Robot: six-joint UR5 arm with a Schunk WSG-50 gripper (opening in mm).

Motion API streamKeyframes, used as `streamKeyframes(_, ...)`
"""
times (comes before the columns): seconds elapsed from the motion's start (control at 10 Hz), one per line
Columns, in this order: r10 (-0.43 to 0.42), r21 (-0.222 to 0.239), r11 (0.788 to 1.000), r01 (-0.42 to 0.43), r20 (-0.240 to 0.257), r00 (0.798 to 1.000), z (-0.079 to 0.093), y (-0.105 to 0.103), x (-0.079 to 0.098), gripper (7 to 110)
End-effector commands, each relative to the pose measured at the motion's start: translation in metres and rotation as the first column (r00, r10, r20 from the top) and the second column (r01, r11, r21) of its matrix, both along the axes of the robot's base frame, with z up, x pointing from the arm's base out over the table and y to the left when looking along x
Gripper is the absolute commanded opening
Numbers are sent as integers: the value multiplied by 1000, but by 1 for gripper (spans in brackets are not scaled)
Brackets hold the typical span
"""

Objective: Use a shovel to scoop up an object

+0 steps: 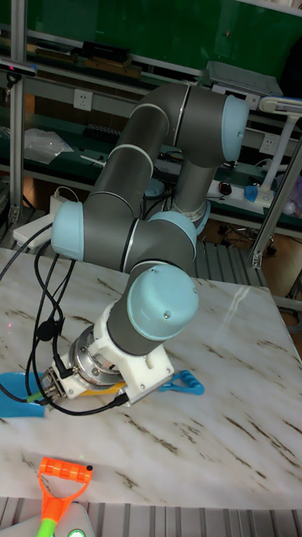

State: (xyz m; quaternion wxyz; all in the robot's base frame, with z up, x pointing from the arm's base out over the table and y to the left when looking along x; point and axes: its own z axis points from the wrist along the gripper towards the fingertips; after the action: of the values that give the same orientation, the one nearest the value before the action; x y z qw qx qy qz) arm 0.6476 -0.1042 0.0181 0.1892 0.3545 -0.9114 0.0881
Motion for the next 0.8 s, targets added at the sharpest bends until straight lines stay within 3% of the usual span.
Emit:
streamKeyframes(0.0, 2, 20, 1000, -3, 32, 999, 4, 7, 12, 7)
streamKeyframes(0.2, 14, 75, 997, -22, 112, 994, 0, 26, 41, 7)
streamKeyframes(0.3, 24, 74, 997, -33, 127, 992, -1, 26, 45, 7)
streamKeyframes(0.6, 32, 4, 999, -33, 162, 986, -9, 0, 43, 7)
streamKeyframes(0.7, 32, -4, 999, -32, 135, 990, -9, -4, 34, 7)
